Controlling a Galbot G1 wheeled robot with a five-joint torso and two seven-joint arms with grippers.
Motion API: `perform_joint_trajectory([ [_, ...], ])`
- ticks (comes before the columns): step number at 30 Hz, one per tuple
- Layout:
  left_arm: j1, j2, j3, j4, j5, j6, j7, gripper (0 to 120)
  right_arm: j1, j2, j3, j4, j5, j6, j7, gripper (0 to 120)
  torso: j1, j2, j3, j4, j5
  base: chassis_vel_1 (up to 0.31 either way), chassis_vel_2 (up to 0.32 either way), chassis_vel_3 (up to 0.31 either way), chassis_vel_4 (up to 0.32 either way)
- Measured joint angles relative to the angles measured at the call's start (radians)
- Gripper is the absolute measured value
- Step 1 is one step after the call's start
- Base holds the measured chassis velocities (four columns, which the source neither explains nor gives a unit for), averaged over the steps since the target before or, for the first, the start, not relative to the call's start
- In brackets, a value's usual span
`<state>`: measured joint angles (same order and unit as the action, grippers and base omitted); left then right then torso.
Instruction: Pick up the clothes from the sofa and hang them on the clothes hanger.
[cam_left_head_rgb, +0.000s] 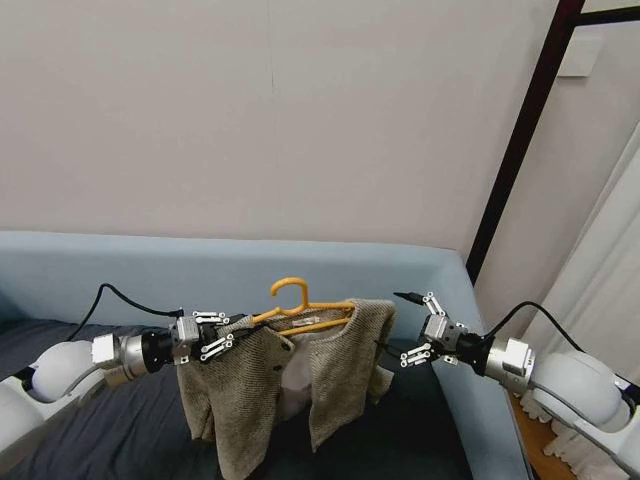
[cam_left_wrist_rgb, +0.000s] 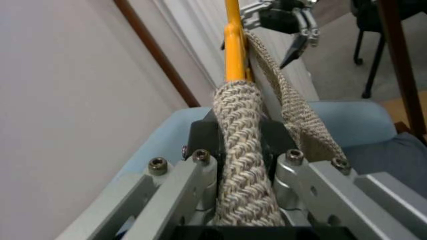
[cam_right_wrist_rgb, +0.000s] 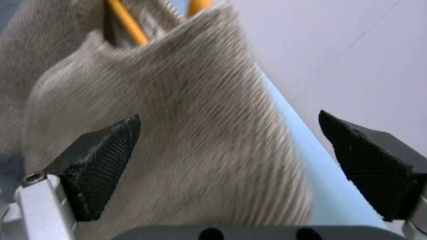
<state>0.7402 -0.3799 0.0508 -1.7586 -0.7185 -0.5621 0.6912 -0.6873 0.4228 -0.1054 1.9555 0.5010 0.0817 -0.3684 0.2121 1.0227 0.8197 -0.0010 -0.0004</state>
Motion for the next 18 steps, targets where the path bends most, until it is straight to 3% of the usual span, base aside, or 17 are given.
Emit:
perform_joint_trajectory([
  [9,-0.017,-0.027,0.021,0.008,0.022,-0.012,0.032,10,0.062,-0.030,-0.061,0.023,-0.005,-0.044,-0.007,97,0.000,0.000,0.000,-0.0004,-0.0003,0.000,0.000,0.000,0.000],
  [18,-0.028,-0.052,0.044,0.009,0.048,-0.021,0.039,10,0.109,-0.030,-0.136,0.027,-0.018,-0.055,-0.016,60,0.000,0.000,0.000,-0.0002,-0.0004,0.000,0.000,0.000,0.000],
])
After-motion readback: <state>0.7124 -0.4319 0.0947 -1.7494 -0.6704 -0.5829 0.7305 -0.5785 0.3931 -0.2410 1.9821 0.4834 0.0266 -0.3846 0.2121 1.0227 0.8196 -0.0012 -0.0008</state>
